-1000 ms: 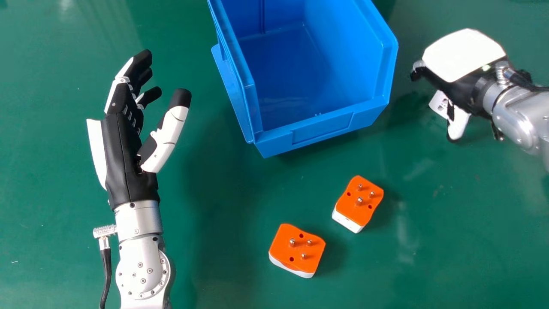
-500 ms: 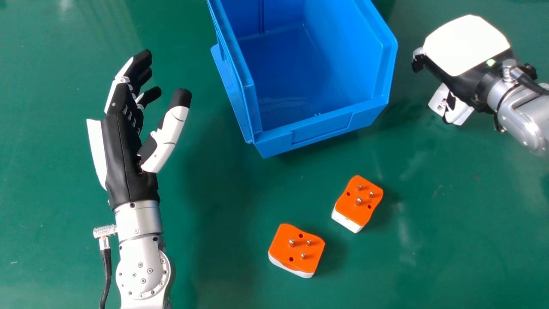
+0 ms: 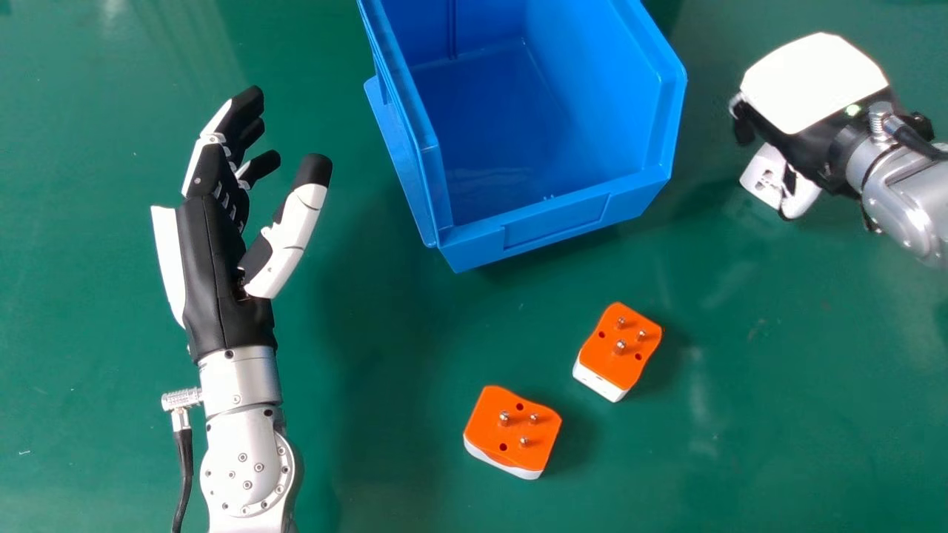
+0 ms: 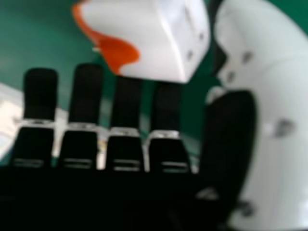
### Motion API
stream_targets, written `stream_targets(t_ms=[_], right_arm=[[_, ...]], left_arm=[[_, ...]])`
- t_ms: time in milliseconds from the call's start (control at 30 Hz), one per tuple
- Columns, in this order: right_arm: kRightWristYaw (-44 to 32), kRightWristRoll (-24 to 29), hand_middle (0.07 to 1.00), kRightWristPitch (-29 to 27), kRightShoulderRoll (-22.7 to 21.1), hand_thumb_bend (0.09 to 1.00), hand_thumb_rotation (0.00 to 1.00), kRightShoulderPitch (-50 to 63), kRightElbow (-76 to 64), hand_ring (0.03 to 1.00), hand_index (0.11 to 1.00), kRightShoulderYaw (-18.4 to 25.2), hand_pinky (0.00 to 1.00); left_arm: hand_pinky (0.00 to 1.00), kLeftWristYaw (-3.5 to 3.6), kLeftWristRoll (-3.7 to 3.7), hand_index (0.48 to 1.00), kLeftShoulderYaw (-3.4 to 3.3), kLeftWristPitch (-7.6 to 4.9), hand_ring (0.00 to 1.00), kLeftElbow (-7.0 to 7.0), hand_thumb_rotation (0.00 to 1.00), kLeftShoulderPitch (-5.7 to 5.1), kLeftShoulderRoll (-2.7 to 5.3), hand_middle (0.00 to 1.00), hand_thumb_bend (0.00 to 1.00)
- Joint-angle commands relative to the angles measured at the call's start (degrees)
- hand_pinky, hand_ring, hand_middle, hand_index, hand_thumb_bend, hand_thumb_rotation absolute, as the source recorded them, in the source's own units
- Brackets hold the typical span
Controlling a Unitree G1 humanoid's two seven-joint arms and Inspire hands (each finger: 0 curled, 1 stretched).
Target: Pick all objects and put in blue box
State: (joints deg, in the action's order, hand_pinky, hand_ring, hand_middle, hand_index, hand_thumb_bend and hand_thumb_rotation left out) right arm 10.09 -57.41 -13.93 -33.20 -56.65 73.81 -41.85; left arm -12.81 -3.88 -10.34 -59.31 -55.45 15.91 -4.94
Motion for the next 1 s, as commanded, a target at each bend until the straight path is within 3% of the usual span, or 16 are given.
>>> stream_targets(t_ms=[0, 100, 267, 300, 333, 367, 433, 467, 500, 833, 867, 933, 967], right_arm=[[-3.4, 0.4, 0.626, 3.8, 0.3, 0.541, 0.0, -2.3, 0.0, 0.531, 0.605, 0.1, 0.4], [-7.5, 0.3, 0.613, 6.6, 1.1, 0.531, 0.0, -2.7, 0.0, 0.513, 0.589, -0.2, 0.38], [-11.3, 4.7, 0.64, 9.1, 1.7, 0.573, 0.0, -2.7, -0.2, 0.542, 0.629, 3.4, 0.41], [-11.8, 5.9, 0.698, 9.3, 1.7, 0.623, 0.03, -2.6, -0.1, 0.607, 0.685, 4.3, 0.47], [-12.4, 6.8, 0.698, 9.3, 1.6, 0.623, 0.03, -2.6, -0.1, 0.607, 0.685, 5.1, 0.47], [-12.9, 7.5, 0.759, 9.5, 1.5, 0.679, 0.05, -2.6, 0.0, 0.686, 0.748, 5.5, 0.53], [-13.7, 8.3, 0.759, 9.5, 1.2, 0.679, 0.05, -2.6, 0.1, 0.686, 0.748, 6.1, 0.53], [-13.9, 8.8, 0.807, 9.4, 1.0, 0.731, 0.08, -2.6, 0.2, 0.749, 0.799, 6.5, 0.58], [-14.2, 9.4, 0.807, 9.3, 0.8, 0.731, 0.08, -2.5, 0.2, 0.749, 0.799, 7.0, 0.58], [-15.2, 9.5, 0.846, 8.3, -0.6, 0.777, 0.11, -1.9, 0.3, 0.799, 0.839, 6.9, 0.64], [-15.3, 9.5, 0.877, 8.2, -0.7, 0.814, 0.13, -1.9, 0.2, 0.839, 0.871, 6.9, 0.7], [-15.3, 9.2, 0.877, 8.4, -0.6, 0.814, 0.13, -1.9, 0.1, 0.839, 0.871, 6.7, 0.7], [-15.2, 9.0, 0.901, 8.5, -0.5, 0.842, 0.15, -2.0, 0.2, 0.872, 0.897, 6.4, 0.76]], left_arm=[[0.78, -0.25, -0.3, 0.794, 0.21, -1.07, 0.86, 0.45, 0.49, -0.04, 0.16, 0.86, 0.74], [0.78, -0.61, -0.67, 0.795, 0.2, -1.07, 0.86, 0.5, 0.49, -0.15, 0.03, 0.86, 0.74], [0.78, 0.32, 0.32, 0.796, 0.03, -1.32, 0.86, 0.32, 0.49, -0.21, 0.06, 0.86, 0.73], [0.78, 0.38, 0.31, 0.796, 0.03, -1.38, 0.86, 0.27, 0.49, -0.22, 0.01, 0.86, 0.73], [0.78, 0.41, 0.32, 0.796, 0.03, -1.33, 0.86, 0.34, 0.49, -0.26, 0.02, 0.86, 0.73], [0.78, 0.43, 0.35, 0.796, 0.02, -1.28, 0.86, 0.4, 0.49, -0.3, 0.04, 0.86, 0.73], [0.78, 0.15, 0.0, 0.796, 0.06, -1.23, 0.86, 0.45, 0.49, -0.35, -0.02, 0.86, 0.73], [0.78, -0.08, -0.2, 0.797, 0.05, -1.32, 0.86, 0.36, 0.49, -0.31, -0.06, 0.86, 0.73], [0.78, -0.13, -0.23, 0.797, 0.04, -1.27, 0.86, 0.38, 0.49, -0.31, -0.05, 0.86, 0.73], [0.78, 0.36, 0.23, 0.797, 0.09, -0.98, 0.86, 0.37, 0.49, -0.22, 0.13, 0.86, 0.73], [0.78, 0.33, 0.2, 0.797, 0.1, -0.96, 0.86, 0.33, 0.49, -0.17, 0.15, 0.86, 0.73], [0.78, -0.07, -0.19, 0.797, 0.13, -0.99, 0.86, 0.17, 0.49, -0.01, 0.09, 0.86, 0.73], [0.78, -0.27, -0.41, 0.797, 0.15, -1.01, 0.86, 0.09, 0.49, 0.07, 0.04, 0.86, 0.73]])
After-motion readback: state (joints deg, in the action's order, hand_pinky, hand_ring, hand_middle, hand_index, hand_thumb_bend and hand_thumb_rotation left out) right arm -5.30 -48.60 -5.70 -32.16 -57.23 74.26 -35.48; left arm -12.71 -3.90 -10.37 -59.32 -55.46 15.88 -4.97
